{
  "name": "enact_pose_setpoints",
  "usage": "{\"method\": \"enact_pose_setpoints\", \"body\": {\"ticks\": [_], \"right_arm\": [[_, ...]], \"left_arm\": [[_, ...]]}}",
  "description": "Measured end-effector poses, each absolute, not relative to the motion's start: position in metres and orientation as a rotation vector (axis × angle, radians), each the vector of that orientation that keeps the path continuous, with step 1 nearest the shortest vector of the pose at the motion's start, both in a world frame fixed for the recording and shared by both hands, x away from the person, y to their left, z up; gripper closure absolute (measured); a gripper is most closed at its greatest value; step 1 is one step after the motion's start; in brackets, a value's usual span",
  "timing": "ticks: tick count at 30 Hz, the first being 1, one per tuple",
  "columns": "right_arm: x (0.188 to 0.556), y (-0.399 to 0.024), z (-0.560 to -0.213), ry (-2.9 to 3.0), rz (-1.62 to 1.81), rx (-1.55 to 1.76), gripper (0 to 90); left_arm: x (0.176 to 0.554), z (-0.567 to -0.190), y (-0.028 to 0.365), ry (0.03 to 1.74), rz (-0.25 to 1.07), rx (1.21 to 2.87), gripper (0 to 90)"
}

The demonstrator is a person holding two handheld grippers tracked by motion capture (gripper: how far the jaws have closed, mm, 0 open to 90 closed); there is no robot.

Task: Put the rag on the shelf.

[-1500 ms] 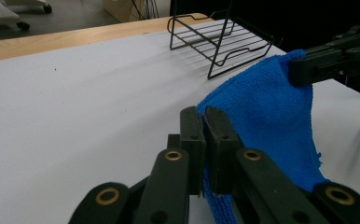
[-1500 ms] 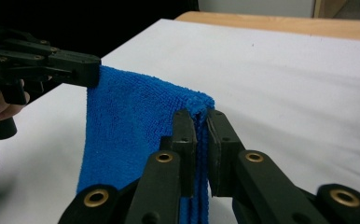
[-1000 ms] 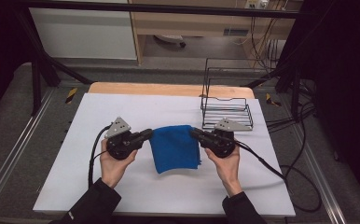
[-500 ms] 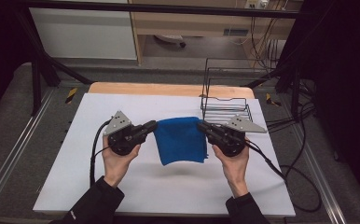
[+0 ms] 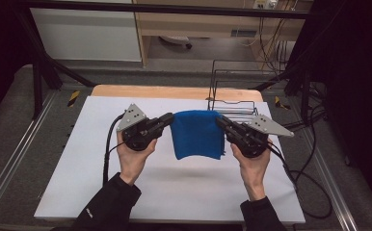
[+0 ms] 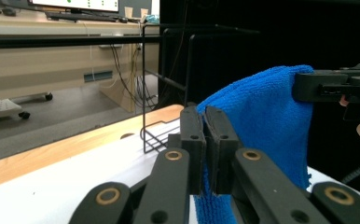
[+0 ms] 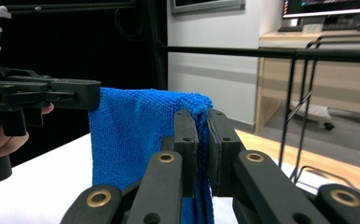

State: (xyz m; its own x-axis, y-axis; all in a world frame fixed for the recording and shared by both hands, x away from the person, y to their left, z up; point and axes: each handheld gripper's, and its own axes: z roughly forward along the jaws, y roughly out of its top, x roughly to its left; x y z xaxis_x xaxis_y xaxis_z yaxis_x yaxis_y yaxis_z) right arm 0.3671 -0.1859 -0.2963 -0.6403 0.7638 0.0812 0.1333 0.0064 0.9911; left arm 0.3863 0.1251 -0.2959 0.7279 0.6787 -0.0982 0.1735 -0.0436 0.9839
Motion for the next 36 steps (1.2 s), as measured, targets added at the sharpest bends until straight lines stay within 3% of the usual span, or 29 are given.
{"method": "enact_pose_setpoints", "body": {"ticks": [36], "right_arm": [[0.370,-0.229,-0.243,1.553,1.606,0.894,84.4]], "left_arm": [[0.417,-0.244,0.064,0.615,0.521,1.514,87.3]]}}
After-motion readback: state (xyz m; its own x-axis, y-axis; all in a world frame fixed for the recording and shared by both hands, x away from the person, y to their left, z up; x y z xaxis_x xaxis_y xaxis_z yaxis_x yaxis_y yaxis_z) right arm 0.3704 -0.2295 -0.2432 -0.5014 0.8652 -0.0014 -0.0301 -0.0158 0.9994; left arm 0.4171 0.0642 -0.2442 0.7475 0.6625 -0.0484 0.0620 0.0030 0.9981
